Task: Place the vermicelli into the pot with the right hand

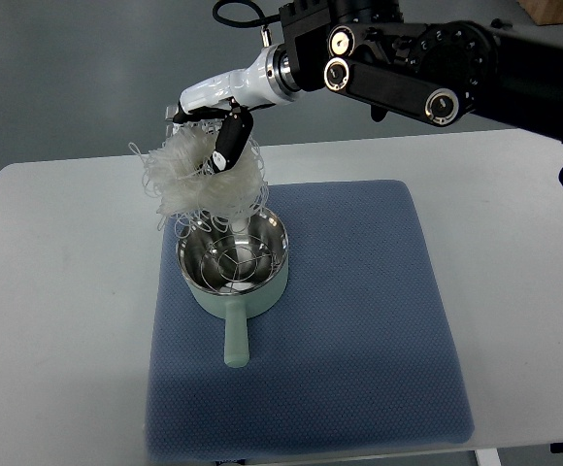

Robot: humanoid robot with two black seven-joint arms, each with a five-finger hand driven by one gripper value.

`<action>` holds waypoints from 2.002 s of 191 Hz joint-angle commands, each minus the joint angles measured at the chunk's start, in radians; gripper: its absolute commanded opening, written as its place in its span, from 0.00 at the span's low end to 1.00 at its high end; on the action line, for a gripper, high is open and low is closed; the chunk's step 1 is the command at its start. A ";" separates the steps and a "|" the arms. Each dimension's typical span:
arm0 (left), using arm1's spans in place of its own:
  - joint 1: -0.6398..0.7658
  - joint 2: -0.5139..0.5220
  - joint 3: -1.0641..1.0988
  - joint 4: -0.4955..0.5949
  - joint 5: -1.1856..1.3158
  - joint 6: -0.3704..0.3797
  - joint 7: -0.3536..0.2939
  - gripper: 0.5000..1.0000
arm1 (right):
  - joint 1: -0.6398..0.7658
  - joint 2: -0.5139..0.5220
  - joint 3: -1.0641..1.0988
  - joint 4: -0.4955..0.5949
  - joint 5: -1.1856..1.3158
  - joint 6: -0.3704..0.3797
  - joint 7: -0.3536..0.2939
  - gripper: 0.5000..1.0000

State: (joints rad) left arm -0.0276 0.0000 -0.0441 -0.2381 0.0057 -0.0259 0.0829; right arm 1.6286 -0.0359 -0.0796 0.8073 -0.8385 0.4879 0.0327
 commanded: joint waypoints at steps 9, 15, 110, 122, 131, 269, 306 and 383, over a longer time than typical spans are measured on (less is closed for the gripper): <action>0.000 0.000 0.001 0.000 -0.001 0.000 0.000 1.00 | -0.056 0.034 0.000 -0.016 -0.004 -0.020 0.000 0.29; 0.000 0.000 0.001 0.000 -0.001 0.000 0.000 1.00 | -0.062 0.036 0.000 -0.017 -0.004 -0.023 0.000 0.30; 0.000 0.000 0.000 0.000 -0.001 0.000 0.000 1.00 | -0.168 0.036 -0.029 -0.042 -0.022 -0.038 0.000 0.39; 0.000 0.000 0.000 0.000 -0.001 0.000 0.000 1.00 | -0.181 0.036 -0.029 -0.042 -0.031 -0.049 0.000 0.52; 0.000 0.000 0.000 0.002 -0.001 0.001 0.000 1.00 | -0.188 0.036 -0.028 -0.042 -0.030 -0.051 0.000 0.67; 0.002 0.000 0.003 -0.001 0.000 0.001 0.000 1.00 | -0.377 -0.133 0.626 -0.056 0.182 -0.115 0.013 0.86; 0.002 0.000 0.001 -0.001 0.000 0.001 0.000 1.00 | -0.596 -0.102 0.912 -0.069 0.374 -0.221 0.067 0.86; 0.000 0.000 0.004 -0.012 0.003 0.000 0.000 1.00 | -0.845 -0.076 1.164 -0.117 0.697 -0.302 0.154 0.86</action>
State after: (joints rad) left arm -0.0276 0.0000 -0.0399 -0.2449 0.0092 -0.0259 0.0828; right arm 0.8210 -0.1130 1.0586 0.7202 -0.2431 0.1841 0.1812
